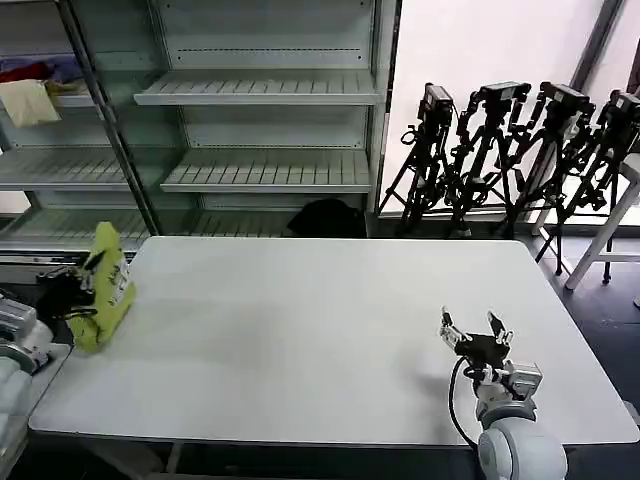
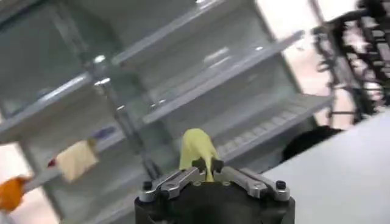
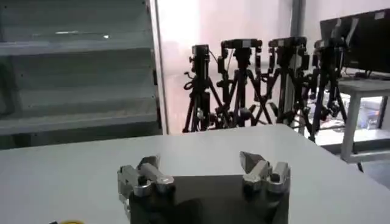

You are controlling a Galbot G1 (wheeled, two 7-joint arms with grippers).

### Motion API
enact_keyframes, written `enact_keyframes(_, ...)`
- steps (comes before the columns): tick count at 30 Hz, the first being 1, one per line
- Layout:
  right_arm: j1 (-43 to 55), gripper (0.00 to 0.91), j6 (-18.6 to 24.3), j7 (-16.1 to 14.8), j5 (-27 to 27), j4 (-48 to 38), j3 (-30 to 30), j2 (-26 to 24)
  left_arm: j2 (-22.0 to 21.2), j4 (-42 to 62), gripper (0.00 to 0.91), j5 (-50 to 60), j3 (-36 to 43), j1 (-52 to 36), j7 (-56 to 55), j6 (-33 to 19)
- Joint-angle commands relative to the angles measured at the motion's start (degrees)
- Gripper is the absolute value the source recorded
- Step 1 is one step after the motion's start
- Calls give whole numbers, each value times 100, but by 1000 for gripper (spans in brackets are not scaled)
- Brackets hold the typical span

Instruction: Fold and organize the clothes.

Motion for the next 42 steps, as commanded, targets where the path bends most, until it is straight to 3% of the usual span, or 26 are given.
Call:
enact_keyframes(1,-246,907,20,-22,50,142,118,-46,-1033,-542,0,1657,2522,163,-93,161)
enact_keyframes(8,-163,907,-62,-2,-14,168,80,-56,-1531,-439,0,1394,3307,-241,-525,431)
enact_keyframes(14,-2,907,-180,-137,-63,55,-165,-22,-1855,-514,10,3,3642,-528,-1207,680)
enact_keyframes(21,232,907,-384,-121,308,-90,-703,37,-2234,-500,20,-580,4188,-882,-1724,927)
enact_keyframes(22,240,907,-386,-117,324,-134,-798,47,-2306,-484,333,-541,4269,-895,-1732,954)
enact_keyframes(23,239,907,-386,-109,354,-152,-861,52,-2370,-476,887,-496,4325,-891,-1717,990)
enact_keyframes(34,187,907,-387,225,569,-405,-1908,57,-2302,-910,907,-456,4499,-644,-1650,961)
enact_keyframes(42,352,907,-402,599,1331,-680,-2503,129,-1947,-1453,907,-716,3409,-460,-1579,926)
